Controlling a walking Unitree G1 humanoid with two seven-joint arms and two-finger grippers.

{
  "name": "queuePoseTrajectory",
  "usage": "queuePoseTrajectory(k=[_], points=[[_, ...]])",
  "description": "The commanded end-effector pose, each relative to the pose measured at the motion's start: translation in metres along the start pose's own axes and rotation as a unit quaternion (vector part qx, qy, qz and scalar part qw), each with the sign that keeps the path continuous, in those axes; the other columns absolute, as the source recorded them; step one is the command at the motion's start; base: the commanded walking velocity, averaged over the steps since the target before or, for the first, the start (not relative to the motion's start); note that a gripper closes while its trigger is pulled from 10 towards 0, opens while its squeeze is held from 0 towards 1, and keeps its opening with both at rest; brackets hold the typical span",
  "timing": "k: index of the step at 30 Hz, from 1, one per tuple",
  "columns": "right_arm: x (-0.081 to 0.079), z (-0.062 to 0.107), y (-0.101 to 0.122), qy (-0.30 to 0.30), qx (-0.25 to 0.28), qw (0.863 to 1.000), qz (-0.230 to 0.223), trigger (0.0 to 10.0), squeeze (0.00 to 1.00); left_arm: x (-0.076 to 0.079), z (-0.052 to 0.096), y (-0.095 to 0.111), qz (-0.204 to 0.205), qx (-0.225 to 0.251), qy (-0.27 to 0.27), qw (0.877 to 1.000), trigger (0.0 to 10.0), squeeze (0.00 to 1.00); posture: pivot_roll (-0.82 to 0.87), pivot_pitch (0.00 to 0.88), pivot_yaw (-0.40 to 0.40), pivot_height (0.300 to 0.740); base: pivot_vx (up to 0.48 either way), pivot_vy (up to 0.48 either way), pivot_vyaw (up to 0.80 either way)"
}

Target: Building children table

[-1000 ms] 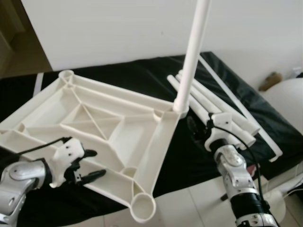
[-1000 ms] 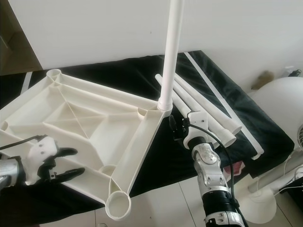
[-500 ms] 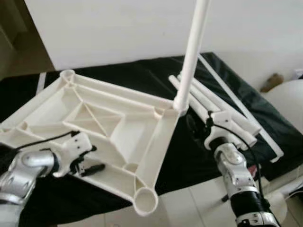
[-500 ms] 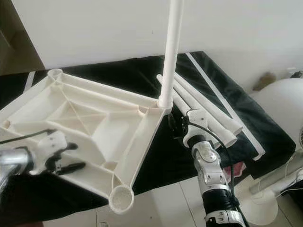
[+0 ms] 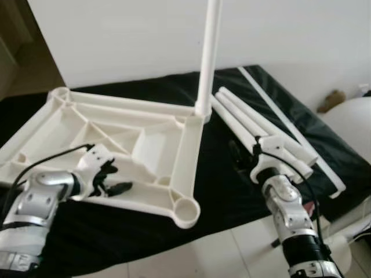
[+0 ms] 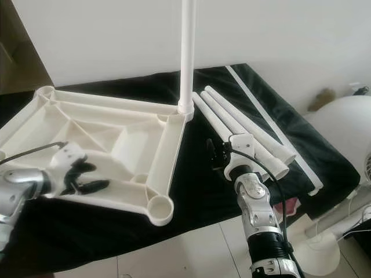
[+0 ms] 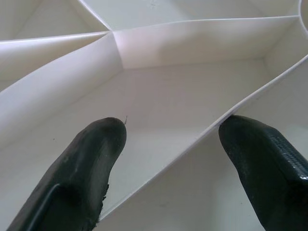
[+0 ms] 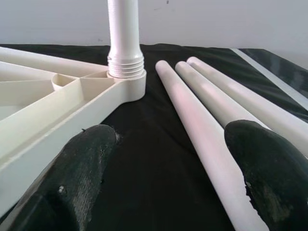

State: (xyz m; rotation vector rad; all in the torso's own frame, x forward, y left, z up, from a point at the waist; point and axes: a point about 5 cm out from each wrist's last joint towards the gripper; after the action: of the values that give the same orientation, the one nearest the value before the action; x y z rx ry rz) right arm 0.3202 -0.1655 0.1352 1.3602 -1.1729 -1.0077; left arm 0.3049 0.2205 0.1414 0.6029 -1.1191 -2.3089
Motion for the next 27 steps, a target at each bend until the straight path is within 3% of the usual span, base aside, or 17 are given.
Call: queuePoseTrajectory(k=[1,2,3,5,8,12,14,16,18,24,27], points=[[-0.001,-0.002,0.001,0.001,-0.002,1.0,-0.005,10.0,0.0,0.0,-0.011,-0.004,0.011,-0.013,0.15,0.989,10.0,0.0,0.02,0.055,-0.001,0.74,0.0,0.0,0.0],[-0.001,-0.002,0.001,0.001,-0.002,1.0,-0.005,10.0,0.0,0.0,-0.011,-0.004,0.011,-0.013,0.15,0.989,10.0,0.0,0.02,0.055,-0.001,0.74,0.0,0.0,0.0],[-0.002,-0.002,0.001,0.0,-0.001,1.0,-0.005,10.0,0.0,0.013,-0.015,0.003,0.002,0.004,0.11,0.994,10.0,0.0,0.01,0.055,0.001,0.74,0.0,0.0,0.0],[-0.001,-0.003,0.002,-0.001,-0.001,1.0,-0.005,10.0,0.0,0.024,-0.021,0.01,-0.002,0.019,0.078,0.997,10.0,0.0,0.01,0.055,0.003,0.74,0.0,0.0,0.0],[-0.001,-0.002,0.002,-0.002,-0.001,1.0,-0.005,10.0,0.0,0.028,-0.024,0.013,0.004,0.021,0.071,0.997,10.0,0.0,0.01,0.056,0.005,0.74,0.0,0.0,0.0],[-0.002,-0.002,0.001,-0.004,-0.001,1.0,-0.007,10.0,0.0,0.047,-0.025,0.029,-0.013,0.06,0.004,0.998,10.0,0.0,0.02,0.056,0.009,0.74,0.0,0.0,0.0],[-0.002,-0.003,0.001,-0.004,-0.001,1.0,-0.008,10.0,0.0,0.047,-0.022,0.03,-0.022,0.062,-0.005,0.998,10.0,0.0,0.02,0.054,0.01,0.74,0.0,0.0,0.0],[-0.003,-0.003,0.001,-0.004,0.0,1.0,-0.009,10.0,0.0,0.041,-0.007,0.033,-0.036,0.092,-0.024,0.995,10.0,0.0,0.02,0.053,0.011,0.74,0.0,0.0,0.0],[-0.002,-0.003,0.001,-0.004,0.0,1.0,-0.009,10.0,0.0,0.036,-0.002,0.032,-0.039,0.101,-0.023,0.994,10.0,0.0,0.02,0.053,0.011,0.74,0.0,0.0,0.0],[-0.001,-0.003,0.003,-0.006,0.008,1.0,-0.01,10.0,0.0,0.014,0.009,0.029,-0.021,0.111,0.015,0.994,10.0,0.0,0.02,0.051,0.011,0.74,0.0,0.0,0.0],[-0.003,-0.003,0.003,-0.004,0.008,1.0,-0.013,10.0,0.0,0.003,0.012,0.021,-0.027,0.091,0.051,0.994,10.0,0.0,0.02,0.05,0.013,0.74,0.0,0.0,0.0]])
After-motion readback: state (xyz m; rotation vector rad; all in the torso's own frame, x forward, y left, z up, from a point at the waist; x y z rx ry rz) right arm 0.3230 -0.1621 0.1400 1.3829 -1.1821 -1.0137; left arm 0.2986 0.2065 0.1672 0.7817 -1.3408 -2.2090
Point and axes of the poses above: a point about 5 cm out from each wrist's last joint towards the gripper, its own z axis pointing back from the gripper into the wrist, its own y axis along the axis of the wrist's last joint, x = y × z, and after that the axes turned 2 degrees about -z, right-handed
